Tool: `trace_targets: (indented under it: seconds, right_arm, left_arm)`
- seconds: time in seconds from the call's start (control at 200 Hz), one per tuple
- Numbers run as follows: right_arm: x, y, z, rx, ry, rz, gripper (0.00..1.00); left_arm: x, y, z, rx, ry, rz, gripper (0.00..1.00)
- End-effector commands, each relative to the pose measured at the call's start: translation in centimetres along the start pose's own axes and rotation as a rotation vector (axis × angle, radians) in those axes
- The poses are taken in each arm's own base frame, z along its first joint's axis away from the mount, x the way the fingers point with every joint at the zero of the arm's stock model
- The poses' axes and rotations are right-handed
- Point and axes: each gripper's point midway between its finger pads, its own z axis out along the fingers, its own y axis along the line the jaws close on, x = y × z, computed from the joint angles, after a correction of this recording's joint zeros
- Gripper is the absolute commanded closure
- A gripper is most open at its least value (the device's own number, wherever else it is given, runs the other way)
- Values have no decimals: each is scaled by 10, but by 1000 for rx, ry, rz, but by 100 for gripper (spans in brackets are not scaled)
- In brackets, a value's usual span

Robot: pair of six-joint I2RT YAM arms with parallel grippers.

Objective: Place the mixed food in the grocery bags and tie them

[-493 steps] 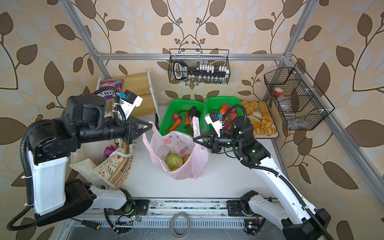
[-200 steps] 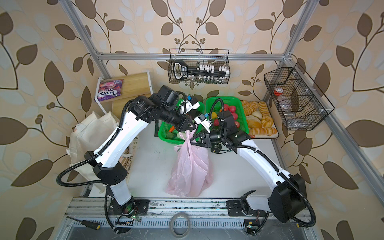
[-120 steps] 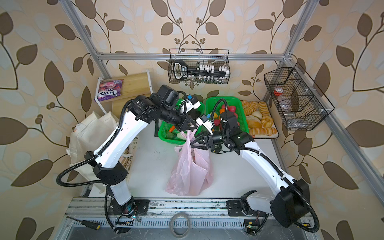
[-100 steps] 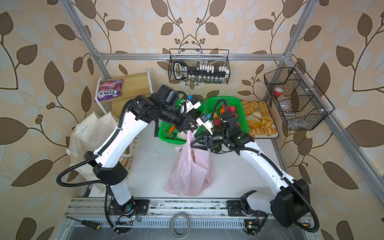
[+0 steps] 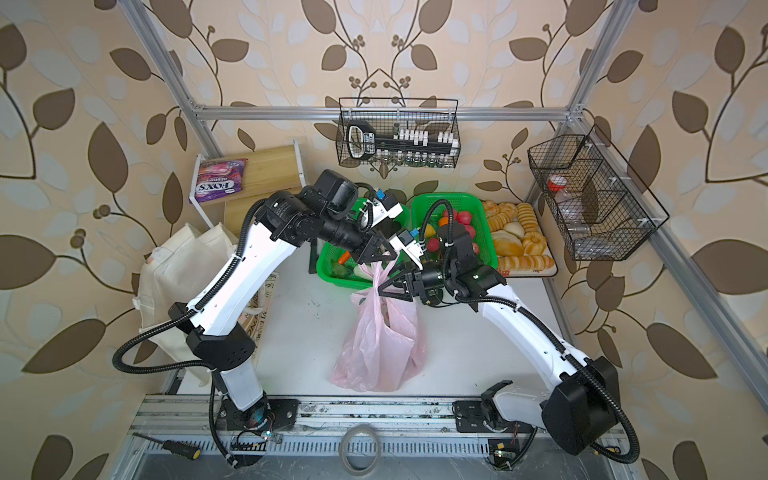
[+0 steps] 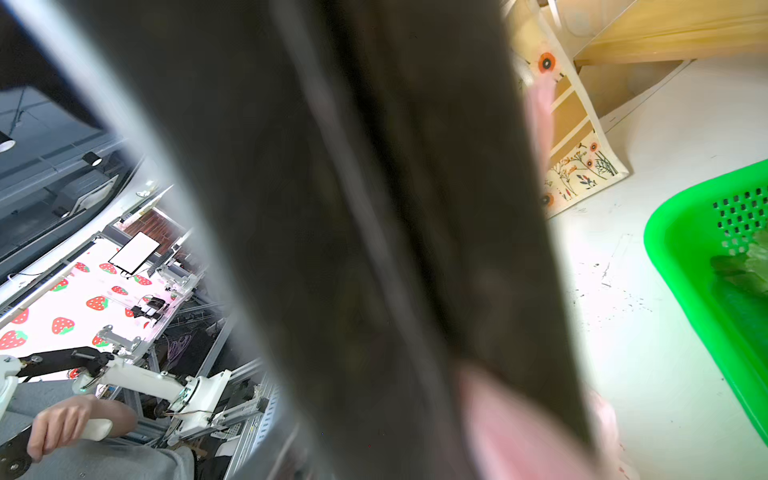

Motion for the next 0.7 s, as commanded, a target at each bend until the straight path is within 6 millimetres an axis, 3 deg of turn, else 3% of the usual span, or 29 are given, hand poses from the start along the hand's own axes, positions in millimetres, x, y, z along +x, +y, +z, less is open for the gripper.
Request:
trace_targets:
  seconds: [0.0,0.26,0.7]
  right_arm:
    - [4,1,-4,11,-11,-8,47]
    - [7,18,-1,-58,2,-34,44]
    - [12,19,-5,-86,14,-38,40]
  left_arm:
    - [-12,-3,-16,-28,-59,50,100]
    - [-12,-8,-17,0,-65,58,100]
    - [-6,-18,-22,34,-53,63,100]
